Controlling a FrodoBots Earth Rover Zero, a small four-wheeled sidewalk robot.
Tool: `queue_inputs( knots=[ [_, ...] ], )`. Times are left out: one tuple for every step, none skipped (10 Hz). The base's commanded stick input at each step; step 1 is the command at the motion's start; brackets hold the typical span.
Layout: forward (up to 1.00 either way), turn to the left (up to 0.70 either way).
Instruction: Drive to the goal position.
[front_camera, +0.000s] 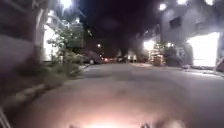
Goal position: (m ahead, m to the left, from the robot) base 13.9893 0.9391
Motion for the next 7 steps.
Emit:
queue_inputs(
  knots=[
    [1.00,0.00],
    [1.00,0.00],
    [1.00,0.00],
    [1.00,0.00],
    [1.00,0.00],
    [1.00,0.00],
    [1.00,0.00]
  ],
)
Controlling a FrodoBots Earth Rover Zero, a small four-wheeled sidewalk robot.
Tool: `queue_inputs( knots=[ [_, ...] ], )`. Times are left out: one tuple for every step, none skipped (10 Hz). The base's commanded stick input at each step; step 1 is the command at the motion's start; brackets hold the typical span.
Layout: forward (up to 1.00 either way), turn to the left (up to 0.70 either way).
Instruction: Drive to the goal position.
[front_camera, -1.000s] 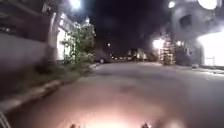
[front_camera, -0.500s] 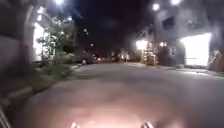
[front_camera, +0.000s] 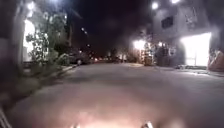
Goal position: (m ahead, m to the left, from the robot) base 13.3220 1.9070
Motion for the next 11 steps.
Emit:
queue_inputs(
  knots=[
    [1.00,0.00],
    [1.00,0.00],
    [1.00,0.00],
    [1.00,0.00],
    [1.00,0.00],
    [1.00,0.00],
    [1.00,0.00],
    [1.00,0.00],
    [1.00,0.00],
    [1.00,0.00],
    [1.00,0.00]
  ],
)
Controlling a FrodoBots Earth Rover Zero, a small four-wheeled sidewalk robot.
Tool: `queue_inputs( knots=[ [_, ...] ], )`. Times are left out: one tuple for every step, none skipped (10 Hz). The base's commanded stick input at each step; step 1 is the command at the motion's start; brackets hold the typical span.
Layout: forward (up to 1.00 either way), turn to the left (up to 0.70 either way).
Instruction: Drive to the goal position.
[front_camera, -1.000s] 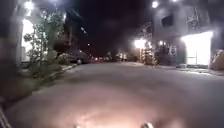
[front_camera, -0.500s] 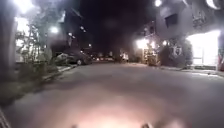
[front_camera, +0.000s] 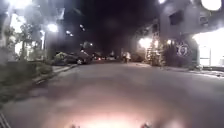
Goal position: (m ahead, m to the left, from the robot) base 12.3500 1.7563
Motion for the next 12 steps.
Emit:
queue_inputs(
  knots=[
    [1.00,0.00],
    [1.00,0.00],
    [1.00,0.00],
    [1.00,0.00],
    [1.00,0.00],
    [1.00,0.00],
    [1.00,0.00],
    [1.00,0.00],
    [1.00,0.00],
    [1.00,0.00],
    [1.00,0.00],
    [1.00,0.00]
  ],
)
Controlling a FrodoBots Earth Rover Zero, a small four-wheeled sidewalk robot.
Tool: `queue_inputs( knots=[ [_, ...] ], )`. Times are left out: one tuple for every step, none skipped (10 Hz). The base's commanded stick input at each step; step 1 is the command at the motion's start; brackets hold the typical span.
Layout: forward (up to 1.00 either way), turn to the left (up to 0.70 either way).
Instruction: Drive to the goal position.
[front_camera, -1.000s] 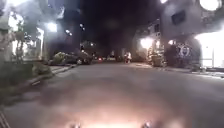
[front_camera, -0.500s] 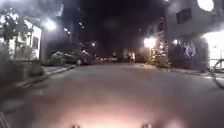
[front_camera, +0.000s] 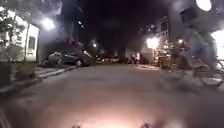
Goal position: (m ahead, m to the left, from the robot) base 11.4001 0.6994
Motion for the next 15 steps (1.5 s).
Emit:
queue_inputs(
  knots=[
    [1.00,0.00],
    [1.00,0.00],
    [1.00,0.00],
    [1.00,0.00],
    [1.00,0.00],
    [1.00,0.00],
    [1.00,0.00],
    [1.00,0.00],
    [1.00,0.00],
    [1.00,0.00],
    [1.00,0.00],
    [1.00,0.00],
    [1.00,0.00],
    [1.00,0.00],
    [1.00,0.00]
  ],
)
